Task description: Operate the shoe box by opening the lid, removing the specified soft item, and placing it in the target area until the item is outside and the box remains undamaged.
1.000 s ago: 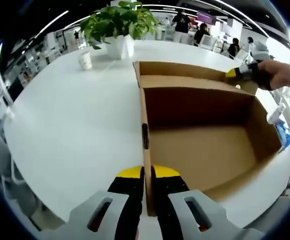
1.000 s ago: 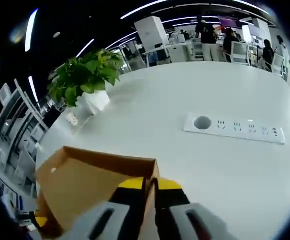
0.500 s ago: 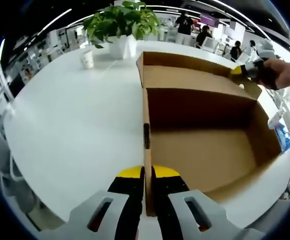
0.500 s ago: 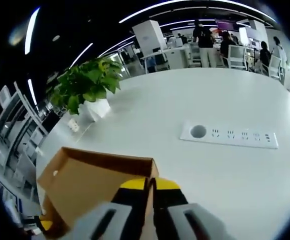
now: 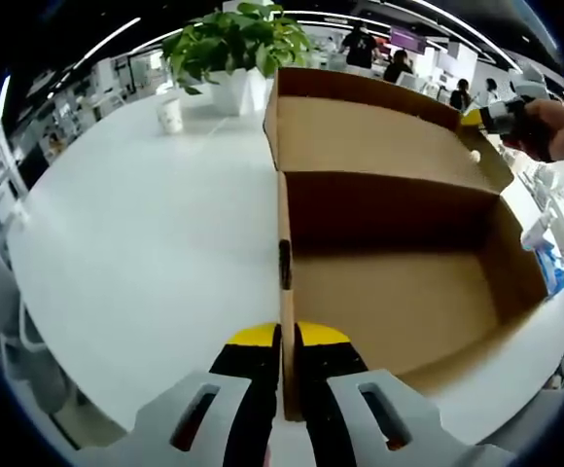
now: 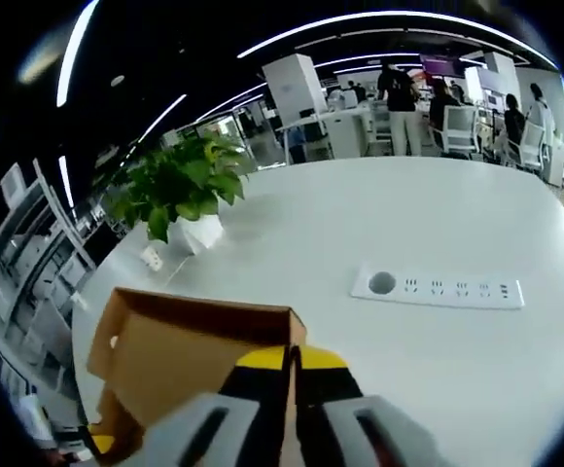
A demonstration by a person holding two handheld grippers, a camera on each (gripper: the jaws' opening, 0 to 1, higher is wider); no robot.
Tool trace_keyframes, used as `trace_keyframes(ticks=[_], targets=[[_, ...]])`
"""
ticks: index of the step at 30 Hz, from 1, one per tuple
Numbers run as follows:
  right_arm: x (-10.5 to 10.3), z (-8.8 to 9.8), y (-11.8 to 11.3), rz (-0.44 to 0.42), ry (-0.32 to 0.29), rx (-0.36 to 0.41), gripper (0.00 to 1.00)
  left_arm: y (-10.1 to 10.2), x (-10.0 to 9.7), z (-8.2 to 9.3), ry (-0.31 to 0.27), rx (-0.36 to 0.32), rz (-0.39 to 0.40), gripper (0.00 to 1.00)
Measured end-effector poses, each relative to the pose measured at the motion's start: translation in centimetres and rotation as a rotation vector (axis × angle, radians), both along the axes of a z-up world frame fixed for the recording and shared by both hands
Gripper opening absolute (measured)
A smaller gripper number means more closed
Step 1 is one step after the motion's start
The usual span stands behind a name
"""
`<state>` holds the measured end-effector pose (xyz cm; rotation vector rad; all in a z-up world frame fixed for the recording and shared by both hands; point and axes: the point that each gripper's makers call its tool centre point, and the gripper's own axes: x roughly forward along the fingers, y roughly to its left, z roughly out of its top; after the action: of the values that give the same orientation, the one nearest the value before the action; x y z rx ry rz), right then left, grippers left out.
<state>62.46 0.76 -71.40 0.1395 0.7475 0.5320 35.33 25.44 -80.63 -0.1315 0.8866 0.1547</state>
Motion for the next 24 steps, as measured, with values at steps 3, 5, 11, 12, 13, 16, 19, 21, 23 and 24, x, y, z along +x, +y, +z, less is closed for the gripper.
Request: trace_keyframes(ticks=[3, 5, 11, 12, 13, 16, 19, 21, 23, 24], targets=[[-0.6, 1.1, -0.1, 0.006, -0.018, -0.002, 0.0, 0.0, 0.0, 0.0, -0.004, -0.004, 0.005, 0.03], [-1.0, 1.7, -0.1, 0.009, -0.026, -0.002, 0.0, 0.0, 0.0, 0.0, -0.004, -0.003, 0.004, 0.03], [-1.7, 2.9, -0.1, 0.015, -0.049, -0.004, 0.0, 0.0, 0.0, 0.0, -0.006, -0.011, 0.01, 0.03], [-1.9, 3.2, -0.1, 0.016, -0.053, -0.004, 0.0, 0.0, 0.0, 0.0, -0.006, -0.013, 0.013, 0.03], [-2.0, 3.4, -0.1, 0.018, -0.057, -0.005, 0.0, 0.0, 0.0, 0.0, -0.006, -0.013, 0.014, 0.03], [-2.2, 3.9, -0.1, 0.028, -0.069, -0.006, 0.0, 0.0, -0.1, 0.1, -0.01, -0.009, 0.021, 0.03], [-2.5, 4.6, -0.1, 0.057, -0.097, -0.024, 0.0, -0.1, -0.1, 0.1, -0.014, -0.014, 0.031, 0.03], [-2.8, 5.0, -0.1, 0.065, -0.109, -0.028, 0.0, -0.1, -0.1, 0.1, -0.013, -0.018, 0.033, 0.03], [-3.0, 5.2, -0.1, 0.074, -0.12, -0.039, 0.0, 0.0, -0.1, 0.1, -0.014, -0.021, 0.035, 0.03], [-3.1, 5.4, -0.2, 0.073, -0.123, -0.037, 0.0, -0.1, -0.1, 0.1, -0.013, -0.022, 0.036, 0.03]])
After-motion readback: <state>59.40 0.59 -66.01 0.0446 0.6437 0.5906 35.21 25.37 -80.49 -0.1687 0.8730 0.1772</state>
